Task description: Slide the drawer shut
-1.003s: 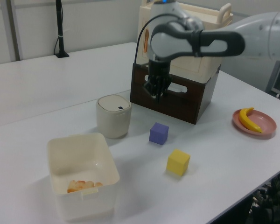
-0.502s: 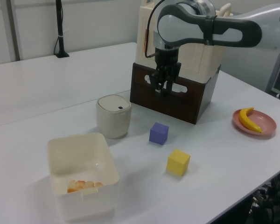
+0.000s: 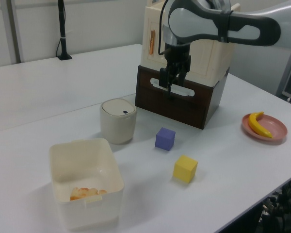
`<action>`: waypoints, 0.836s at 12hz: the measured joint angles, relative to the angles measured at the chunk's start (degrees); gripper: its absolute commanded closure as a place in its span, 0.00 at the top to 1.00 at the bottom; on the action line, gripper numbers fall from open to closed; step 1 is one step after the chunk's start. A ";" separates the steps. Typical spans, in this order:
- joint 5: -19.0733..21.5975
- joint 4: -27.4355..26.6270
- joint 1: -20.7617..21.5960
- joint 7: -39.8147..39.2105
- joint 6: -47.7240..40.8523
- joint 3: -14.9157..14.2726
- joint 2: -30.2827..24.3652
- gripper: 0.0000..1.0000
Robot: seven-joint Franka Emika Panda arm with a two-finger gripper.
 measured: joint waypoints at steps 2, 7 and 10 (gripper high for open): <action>0.00 0.00 -0.11 -0.24 -0.14 0.00 -0.91 1.00; 0.00 0.00 -0.53 0.42 -1.41 -0.01 -2.56 1.00; -0.01 -0.05 -0.82 1.38 -1.41 -0.16 -2.56 1.00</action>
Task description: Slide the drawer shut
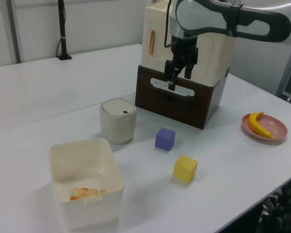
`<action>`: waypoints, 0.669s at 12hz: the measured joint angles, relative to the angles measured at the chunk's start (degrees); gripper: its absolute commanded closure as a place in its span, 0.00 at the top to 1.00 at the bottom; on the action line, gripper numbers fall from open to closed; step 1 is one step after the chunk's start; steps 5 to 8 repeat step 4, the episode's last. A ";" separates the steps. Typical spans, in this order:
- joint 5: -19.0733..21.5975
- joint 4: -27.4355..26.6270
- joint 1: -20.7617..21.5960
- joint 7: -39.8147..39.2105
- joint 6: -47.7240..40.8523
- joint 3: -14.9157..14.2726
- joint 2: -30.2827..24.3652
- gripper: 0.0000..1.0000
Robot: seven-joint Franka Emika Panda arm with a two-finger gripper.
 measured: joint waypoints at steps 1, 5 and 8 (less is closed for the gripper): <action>0.00 -0.02 -0.02 0.22 0.00 -0.01 0.00 1.00; 0.00 -0.10 -0.01 0.84 -0.01 0.01 0.00 1.00; 0.00 -0.10 -0.01 0.84 -0.01 0.01 0.00 1.00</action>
